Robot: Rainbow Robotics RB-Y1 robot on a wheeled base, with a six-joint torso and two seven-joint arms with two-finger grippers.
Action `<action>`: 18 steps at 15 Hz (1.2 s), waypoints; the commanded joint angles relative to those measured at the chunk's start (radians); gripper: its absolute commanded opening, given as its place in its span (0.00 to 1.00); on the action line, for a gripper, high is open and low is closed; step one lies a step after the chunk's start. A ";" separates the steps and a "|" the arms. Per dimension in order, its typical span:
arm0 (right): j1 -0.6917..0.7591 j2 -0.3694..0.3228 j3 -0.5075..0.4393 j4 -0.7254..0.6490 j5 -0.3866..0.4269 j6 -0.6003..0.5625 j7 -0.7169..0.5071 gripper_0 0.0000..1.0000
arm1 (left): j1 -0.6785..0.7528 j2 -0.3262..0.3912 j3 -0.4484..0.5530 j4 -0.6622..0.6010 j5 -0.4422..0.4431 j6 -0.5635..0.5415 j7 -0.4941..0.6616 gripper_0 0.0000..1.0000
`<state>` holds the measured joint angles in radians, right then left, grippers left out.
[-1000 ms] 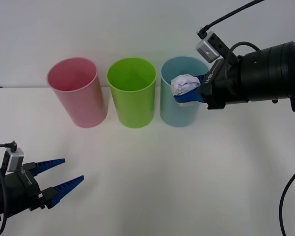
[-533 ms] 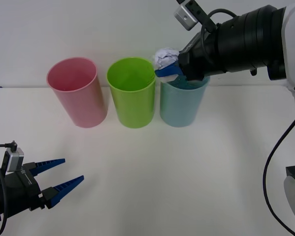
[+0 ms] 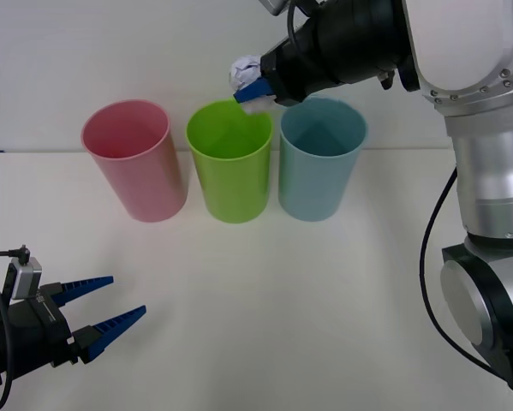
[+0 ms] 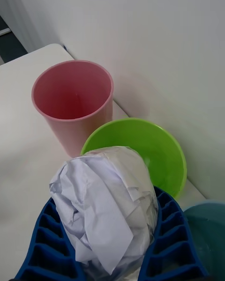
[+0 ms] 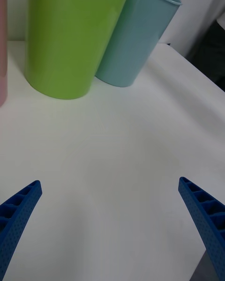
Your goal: Put cans in the blue bin and PET bottles in the pink bin and trash in the green bin.
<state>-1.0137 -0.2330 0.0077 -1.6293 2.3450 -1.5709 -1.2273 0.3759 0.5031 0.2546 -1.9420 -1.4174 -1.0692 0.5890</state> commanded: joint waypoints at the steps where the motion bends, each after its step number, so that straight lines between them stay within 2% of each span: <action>1: -0.055 0.032 0.018 0.086 0.059 0.000 0.000 0.00 | 0.000 0.000 0.000 0.000 0.000 0.000 0.000 1.00; 6: -0.157 0.035 0.104 0.279 0.086 0.071 -0.020 0.00 | 0.000 0.000 0.000 0.000 0.000 0.000 0.000 1.00; 13: -0.184 0.035 0.203 0.385 0.129 0.170 -0.035 0.00 | 0.000 0.000 0.000 0.000 0.000 0.000 0.000 1.00; 18: -0.184 0.035 0.268 0.473 0.132 0.296 -0.035 0.00 | 0.000 0.000 0.000 0.000 0.000 0.000 0.000 1.00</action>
<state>-1.1982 -0.1977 0.2645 -1.1688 2.4783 -1.2970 -1.2626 0.3758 0.5031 0.2546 -1.9420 -1.4174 -1.0692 0.5890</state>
